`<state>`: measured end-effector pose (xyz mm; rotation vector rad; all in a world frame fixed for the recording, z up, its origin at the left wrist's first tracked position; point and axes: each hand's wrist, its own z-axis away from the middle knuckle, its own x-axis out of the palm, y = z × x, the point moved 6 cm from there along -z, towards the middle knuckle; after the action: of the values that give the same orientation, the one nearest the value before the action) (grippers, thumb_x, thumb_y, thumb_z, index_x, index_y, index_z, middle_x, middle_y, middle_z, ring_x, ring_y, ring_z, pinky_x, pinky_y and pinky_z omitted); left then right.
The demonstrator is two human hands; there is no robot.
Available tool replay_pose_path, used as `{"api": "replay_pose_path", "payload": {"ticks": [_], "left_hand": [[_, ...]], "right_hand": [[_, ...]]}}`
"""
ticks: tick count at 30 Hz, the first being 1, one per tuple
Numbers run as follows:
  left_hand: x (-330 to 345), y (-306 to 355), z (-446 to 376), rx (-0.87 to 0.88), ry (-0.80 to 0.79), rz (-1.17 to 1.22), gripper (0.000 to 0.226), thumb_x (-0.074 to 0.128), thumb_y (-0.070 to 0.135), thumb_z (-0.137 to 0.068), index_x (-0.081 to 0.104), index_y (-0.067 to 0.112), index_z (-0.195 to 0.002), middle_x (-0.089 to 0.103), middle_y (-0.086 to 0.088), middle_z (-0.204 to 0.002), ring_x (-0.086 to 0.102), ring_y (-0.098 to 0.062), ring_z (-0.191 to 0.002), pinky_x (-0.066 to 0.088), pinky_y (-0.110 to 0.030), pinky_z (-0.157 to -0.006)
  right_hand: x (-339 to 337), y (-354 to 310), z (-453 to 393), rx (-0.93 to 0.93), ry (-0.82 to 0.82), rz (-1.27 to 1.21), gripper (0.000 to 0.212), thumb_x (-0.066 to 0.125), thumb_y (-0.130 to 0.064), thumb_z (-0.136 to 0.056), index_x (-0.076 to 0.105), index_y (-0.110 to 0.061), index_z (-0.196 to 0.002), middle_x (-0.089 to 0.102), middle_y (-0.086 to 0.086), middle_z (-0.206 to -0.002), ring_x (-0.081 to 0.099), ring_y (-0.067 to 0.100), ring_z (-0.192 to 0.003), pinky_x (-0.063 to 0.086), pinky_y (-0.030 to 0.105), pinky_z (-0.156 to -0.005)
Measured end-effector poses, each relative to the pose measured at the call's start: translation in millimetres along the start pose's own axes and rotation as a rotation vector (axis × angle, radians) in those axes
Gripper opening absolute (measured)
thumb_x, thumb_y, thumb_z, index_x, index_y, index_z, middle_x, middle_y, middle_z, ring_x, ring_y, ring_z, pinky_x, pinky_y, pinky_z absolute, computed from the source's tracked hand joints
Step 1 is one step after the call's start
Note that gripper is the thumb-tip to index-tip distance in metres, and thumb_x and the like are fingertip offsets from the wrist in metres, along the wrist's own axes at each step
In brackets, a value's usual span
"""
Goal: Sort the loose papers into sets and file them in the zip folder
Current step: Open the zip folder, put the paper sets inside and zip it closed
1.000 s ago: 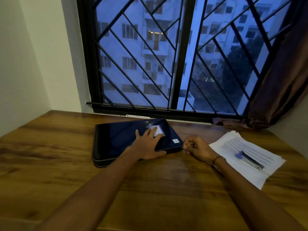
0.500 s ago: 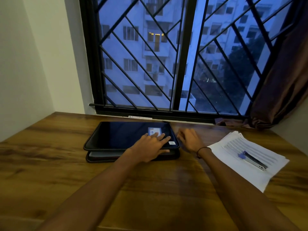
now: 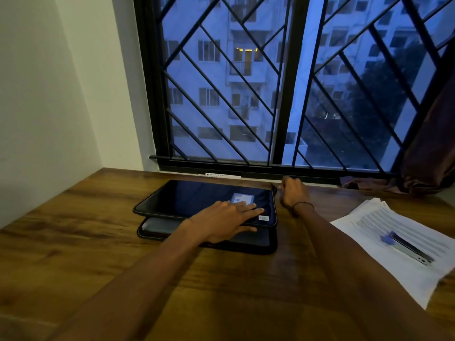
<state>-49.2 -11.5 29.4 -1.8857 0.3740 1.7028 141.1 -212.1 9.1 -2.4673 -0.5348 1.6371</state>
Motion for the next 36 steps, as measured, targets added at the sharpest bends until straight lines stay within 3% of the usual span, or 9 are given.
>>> {"api": "replay_pose_path", "payload": {"ticks": [3, 6, 11, 14, 18, 23, 26, 30, 36], "left_hand": [[-16, -2, -5, -0.003, 0.059, -0.026, 0.061, 0.029, 0.060, -0.105, 0.015, 0.039, -0.161, 0.033, 0.003, -0.165, 0.055, -0.036, -0.128, 0.047, -0.054, -0.100], [-39, -8, -12, 0.025, 0.198, -0.054, 0.053, 0.033, 0.061, -0.104, 0.038, 0.038, -0.151, 0.061, -0.001, -0.142, 0.066, -0.030, -0.108, 0.052, -0.047, -0.085], [-102, -44, -25, -0.074, 0.480, -0.211, 0.054, 0.045, 0.073, -0.094, 0.063, 0.022, -0.093, 0.066, 0.001, -0.074, 0.064, -0.021, -0.066, 0.039, -0.030, -0.056], [-132, -82, -23, -0.230, 0.560, -0.151, 0.047, 0.062, 0.067, -0.089, 0.065, 0.021, -0.099, 0.072, -0.002, -0.088, 0.068, -0.025, -0.081, 0.043, -0.033, -0.063], [-130, -128, -13, -0.373, 0.580, -0.072, 0.039, 0.069, 0.053, -0.090, 0.068, 0.018, -0.107, 0.073, -0.009, -0.099, 0.068, -0.032, -0.096, 0.050, -0.040, -0.073], [-119, -155, 10, -0.408, 0.755, 0.022, 0.030, 0.066, 0.047, -0.095, 0.067, 0.016, -0.093, 0.073, -0.009, -0.086, 0.069, -0.035, -0.084, 0.043, -0.036, -0.066], [-130, -161, 13, -0.368, 0.817, 0.029, 0.024, 0.068, 0.041, -0.095, 0.064, 0.018, -0.089, 0.072, -0.006, -0.083, 0.065, -0.033, -0.085, 0.037, -0.039, -0.074], [-128, -174, 7, -0.417, 0.795, 0.046, 0.029, 0.061, 0.046, -0.098, 0.063, 0.018, -0.104, 0.067, -0.006, -0.094, 0.060, -0.031, -0.097, 0.039, -0.044, -0.088], [-105, -185, 18, -0.528, 0.813, 0.000, 0.071, 0.066, 0.053, -0.092, 0.042, 0.019, -0.149, 0.046, -0.017, -0.145, 0.039, -0.036, -0.142, 0.023, -0.051, -0.123]], "right_hand": [[6, 1, 4, 0.052, -0.009, -0.039, 0.007, 0.058, -0.020, -0.096, 0.054, -0.017, -0.101, 0.062, 0.010, -0.092, 0.063, 0.031, -0.086, 0.053, 0.041, -0.069], [0, 1, 17, 0.149, -0.021, -0.155, 0.040, 0.060, -0.007, -0.091, 0.043, -0.009, -0.127, 0.061, 0.013, -0.100, 0.063, 0.033, -0.091, 0.055, 0.044, -0.073], [-14, 1, 68, 0.060, -0.020, -0.440, 0.019, 0.066, -0.020, -0.092, 0.054, -0.013, -0.106, 0.062, 0.009, -0.100, 0.063, 0.031, -0.095, 0.050, 0.039, -0.073], [-34, -22, 90, -0.122, -0.086, -0.746, 0.061, 0.078, -0.018, -0.083, 0.042, -0.028, -0.131, 0.054, -0.001, -0.128, 0.058, 0.014, -0.113, 0.055, 0.031, -0.090], [-65, -55, 65, -0.274, -0.079, -0.766, 0.092, 0.084, -0.013, -0.081, 0.027, -0.015, -0.153, 0.040, -0.008, -0.146, 0.043, -0.014, -0.124, 0.040, 0.004, -0.097], [-77, -91, 11, -0.154, -0.074, -0.841, 0.059, 0.074, -0.021, -0.093, 0.043, -0.016, -0.143, 0.055, -0.003, -0.132, 0.052, 0.012, -0.123, 0.044, 0.028, -0.102], [-76, -100, -2, -0.148, -0.072, -0.810, 0.009, 0.070, -0.021, -0.096, 0.061, -0.025, -0.096, 0.065, -0.006, -0.092, 0.062, 0.008, -0.089, 0.051, 0.032, -0.083], [-75, -102, 5, -0.190, -0.024, -0.832, 0.024, 0.069, -0.019, -0.096, 0.056, -0.038, -0.088, 0.061, -0.018, -0.086, 0.060, -0.006, -0.081, 0.047, 0.009, -0.070], [-73, -92, -4, -0.137, -0.055, -0.870, 0.016, 0.071, -0.024, -0.094, 0.069, -0.016, -0.108, 0.072, 0.002, -0.107, 0.069, 0.020, -0.107, 0.056, 0.039, -0.095]]}}
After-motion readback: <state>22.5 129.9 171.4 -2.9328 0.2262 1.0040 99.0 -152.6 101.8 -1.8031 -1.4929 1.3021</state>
